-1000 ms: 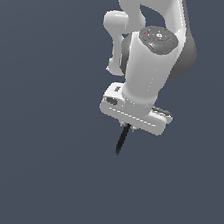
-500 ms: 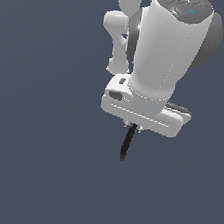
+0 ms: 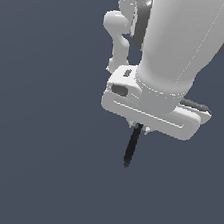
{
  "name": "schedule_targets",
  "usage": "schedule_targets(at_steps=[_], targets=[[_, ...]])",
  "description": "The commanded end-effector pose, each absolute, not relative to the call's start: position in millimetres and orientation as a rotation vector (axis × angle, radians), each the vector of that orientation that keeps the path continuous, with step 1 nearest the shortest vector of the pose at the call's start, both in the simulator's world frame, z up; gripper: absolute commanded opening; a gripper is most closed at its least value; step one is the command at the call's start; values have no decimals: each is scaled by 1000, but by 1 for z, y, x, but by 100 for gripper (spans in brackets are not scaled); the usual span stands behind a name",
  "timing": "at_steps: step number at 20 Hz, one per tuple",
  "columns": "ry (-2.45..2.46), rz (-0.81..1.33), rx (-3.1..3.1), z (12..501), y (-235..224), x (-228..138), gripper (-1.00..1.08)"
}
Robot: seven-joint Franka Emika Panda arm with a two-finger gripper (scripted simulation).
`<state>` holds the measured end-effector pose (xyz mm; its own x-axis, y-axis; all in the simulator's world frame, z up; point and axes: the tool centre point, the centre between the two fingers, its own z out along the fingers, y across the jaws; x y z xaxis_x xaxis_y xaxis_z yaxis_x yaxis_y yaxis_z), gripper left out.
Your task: Pick up the object and move it to a goal position.
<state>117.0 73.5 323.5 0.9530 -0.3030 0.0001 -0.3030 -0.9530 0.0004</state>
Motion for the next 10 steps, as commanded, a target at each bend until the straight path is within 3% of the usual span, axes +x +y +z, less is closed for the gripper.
schedule_targets(at_steps=[1,10], targets=[[-481,0,3104,331,75,122,-100],[-481,0,3104,344,76,131,-100]])
